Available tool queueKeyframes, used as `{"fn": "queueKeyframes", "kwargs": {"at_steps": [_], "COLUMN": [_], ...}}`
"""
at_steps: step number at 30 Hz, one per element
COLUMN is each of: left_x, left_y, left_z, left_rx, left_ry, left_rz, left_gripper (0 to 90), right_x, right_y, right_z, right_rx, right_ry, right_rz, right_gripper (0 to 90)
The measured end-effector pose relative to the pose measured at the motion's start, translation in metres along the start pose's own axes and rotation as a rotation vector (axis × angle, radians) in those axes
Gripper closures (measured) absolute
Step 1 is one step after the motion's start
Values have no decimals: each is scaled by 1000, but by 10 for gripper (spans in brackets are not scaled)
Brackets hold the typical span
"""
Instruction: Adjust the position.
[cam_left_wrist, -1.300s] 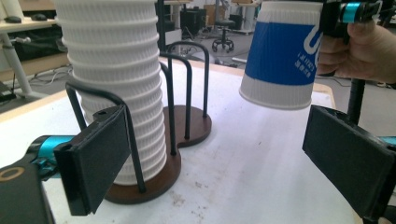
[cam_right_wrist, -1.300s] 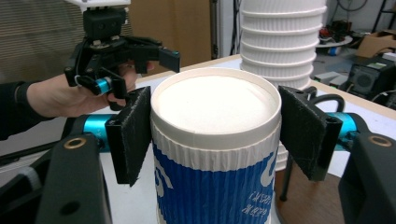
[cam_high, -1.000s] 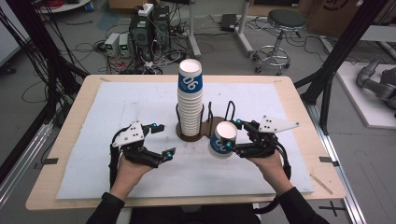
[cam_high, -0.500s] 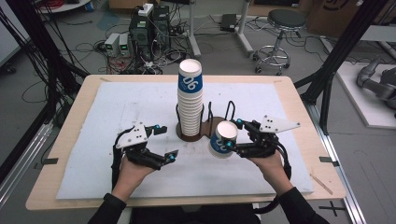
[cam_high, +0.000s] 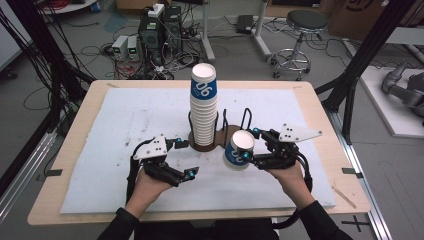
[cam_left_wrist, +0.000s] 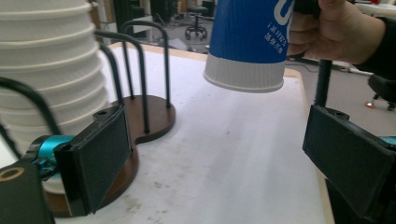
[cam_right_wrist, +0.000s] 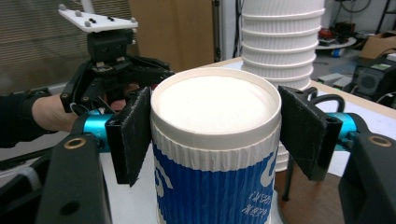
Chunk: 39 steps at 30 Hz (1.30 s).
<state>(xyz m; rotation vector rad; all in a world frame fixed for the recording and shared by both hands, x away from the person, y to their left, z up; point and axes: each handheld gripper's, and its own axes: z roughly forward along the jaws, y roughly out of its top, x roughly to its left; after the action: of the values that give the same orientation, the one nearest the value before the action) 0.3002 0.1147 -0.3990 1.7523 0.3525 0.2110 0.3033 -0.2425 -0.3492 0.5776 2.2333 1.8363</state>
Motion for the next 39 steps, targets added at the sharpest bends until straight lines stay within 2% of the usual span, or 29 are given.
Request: {"fn": "queueKeyframes", "kwargs": {"at_steps": [10,21,32,39], "left_x": [-18,-24,-29,-31], "left_y": [4,4,4,3], "left_z": [22,33,43,52], "left_rx": [11,1,17,37], "left_ry": [-89,-126,-159,-194], "left_rz": [20,-13,0,11], "left_gripper": [76,76,76,76], "right_x": [6,14,23,28], "right_y": [-1,-1,-3,-4], "right_z": [5,14,25,31], "right_rx": [8,20,39,42], "right_ry": [58,129,186,219], "right_rz": [-12,-18,-21,-22], "right_gripper": [306,306,306,306]}}
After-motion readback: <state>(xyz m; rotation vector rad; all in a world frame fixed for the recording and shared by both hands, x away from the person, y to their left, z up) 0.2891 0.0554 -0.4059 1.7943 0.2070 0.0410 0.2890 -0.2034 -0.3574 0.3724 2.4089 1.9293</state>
